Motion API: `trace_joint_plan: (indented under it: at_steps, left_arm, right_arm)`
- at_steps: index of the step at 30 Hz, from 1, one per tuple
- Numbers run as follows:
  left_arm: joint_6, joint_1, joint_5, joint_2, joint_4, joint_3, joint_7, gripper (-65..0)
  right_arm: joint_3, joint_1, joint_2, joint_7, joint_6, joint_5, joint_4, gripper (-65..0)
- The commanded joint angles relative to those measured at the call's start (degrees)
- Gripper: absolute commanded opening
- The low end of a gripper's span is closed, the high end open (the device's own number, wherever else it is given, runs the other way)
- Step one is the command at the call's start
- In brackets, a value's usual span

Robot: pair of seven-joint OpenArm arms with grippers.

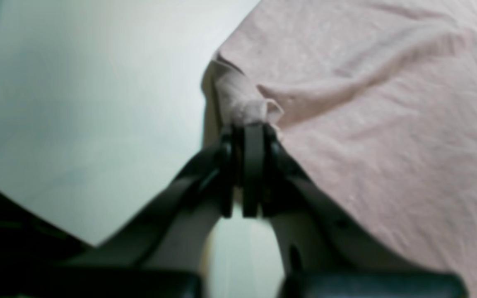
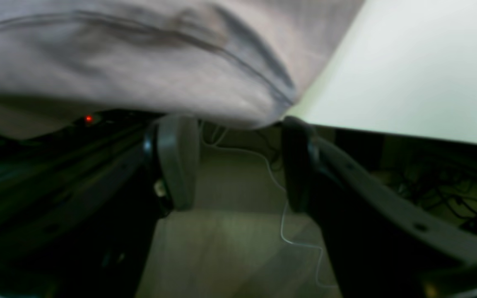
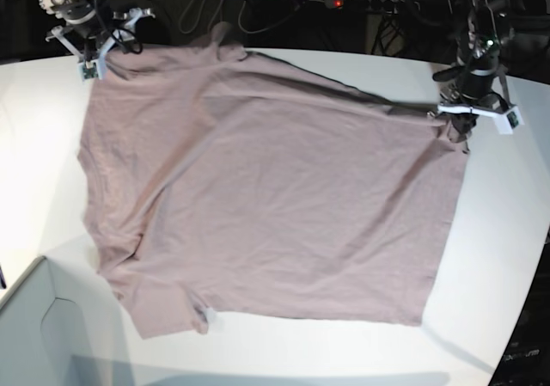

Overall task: Layout the t-shirt on the table in an organized manner, then fold the t-shirt properly
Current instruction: 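Lift the shirt edge with both grippers and fold it over the body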

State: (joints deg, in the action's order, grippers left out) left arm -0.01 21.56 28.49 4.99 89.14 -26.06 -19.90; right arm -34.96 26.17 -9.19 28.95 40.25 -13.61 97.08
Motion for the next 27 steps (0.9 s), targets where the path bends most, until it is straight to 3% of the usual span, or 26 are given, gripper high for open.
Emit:
trace_joint_plan:
  at_steps: [1, 15, 18, 22, 27]
  left_arm:
    - [-0.3, 0.02, 0.04, 0.5, 0.83, -0.27, 1.22, -64.9]
    - [-0.3, 0.81, 0.04, 0.24, 0.92, -0.27, 1.31, -64.9]
    - [-0.3, 0.81, 0.04, 0.24, 1.1, -0.27, 1.31, -64.9]
    - [-0.3, 0.9, 0.04, 0.24, 1.19, -0.27, 1.31, -64.9]
    - [-0.3, 1.69, 0.04, 0.32, 2.24, -0.35, 1.31, -64.9]
  right_arm:
    - [-0.07, -0.28, 0.19, -0.86, -0.25, 0.55, 0.55, -32.4]
    - [-0.07, -2.75, 0.19, -0.86, -0.25, 0.38, -5.78, -34.1]
    - [0.28, -2.75, 0.8, -0.95, -0.25, 0.55, -6.57, -43.1]
    - [-0.07, -2.75, 0.97, -0.95, -0.25, 0.64, -6.66, -65.0]
    - [-0.16, -2.83, 1.41, -0.95, -0.25, 0.64, -3.85, -65.0]
